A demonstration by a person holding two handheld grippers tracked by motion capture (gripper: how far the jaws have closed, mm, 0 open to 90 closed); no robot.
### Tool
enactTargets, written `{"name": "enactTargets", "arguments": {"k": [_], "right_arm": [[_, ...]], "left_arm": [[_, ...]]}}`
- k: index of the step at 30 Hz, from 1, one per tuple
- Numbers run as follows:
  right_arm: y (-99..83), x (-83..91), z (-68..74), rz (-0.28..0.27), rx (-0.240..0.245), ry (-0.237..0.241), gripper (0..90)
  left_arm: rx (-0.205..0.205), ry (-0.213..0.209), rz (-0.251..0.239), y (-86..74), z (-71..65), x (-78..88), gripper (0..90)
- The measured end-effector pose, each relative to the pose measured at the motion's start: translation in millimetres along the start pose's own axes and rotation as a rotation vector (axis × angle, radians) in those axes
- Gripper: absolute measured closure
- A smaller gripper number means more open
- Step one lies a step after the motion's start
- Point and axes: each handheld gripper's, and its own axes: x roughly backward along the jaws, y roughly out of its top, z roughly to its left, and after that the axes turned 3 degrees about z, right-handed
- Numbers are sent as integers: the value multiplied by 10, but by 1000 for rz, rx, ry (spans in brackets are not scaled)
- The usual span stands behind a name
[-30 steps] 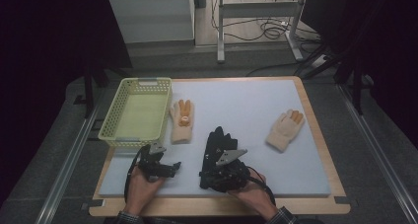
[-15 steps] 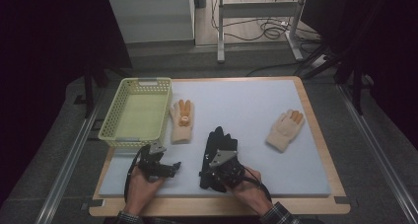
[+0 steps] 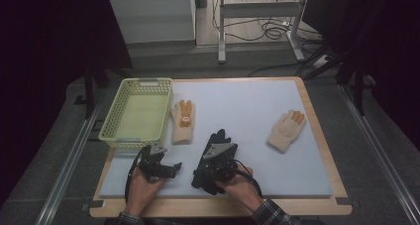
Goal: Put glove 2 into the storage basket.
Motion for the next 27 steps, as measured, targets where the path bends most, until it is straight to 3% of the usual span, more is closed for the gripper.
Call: {"name": "enactTargets", "arguments": {"k": [4, 9, 16, 20, 24, 25, 27], "right_arm": [[48, 9, -8, -11, -1, -13, 839], [125, 190, -3, -45, 15, -44, 842], [222, 350, -14, -68, 11, -47, 842], [294, 284, 12, -66, 10, -38, 841], [250, 62, 5, -12, 0, -19, 825], [204, -45, -10, 9, -8, -10, 739], [188, -63, -14, 7, -12, -16, 701]], "left_arm": [[0, 0, 0, 0, 1, 0, 45], [-4, -1, 4, 0, 3, 3, 45], [-4, 0, 5, 1, 2, 4, 45], [-5, -1, 5, 1, 3, 4, 45], [-4, -2, 6, 1, 4, 4, 45], [-4, -2, 6, 1, 4, 4, 45], [0, -1, 2, 1, 1, 2, 45]]}}
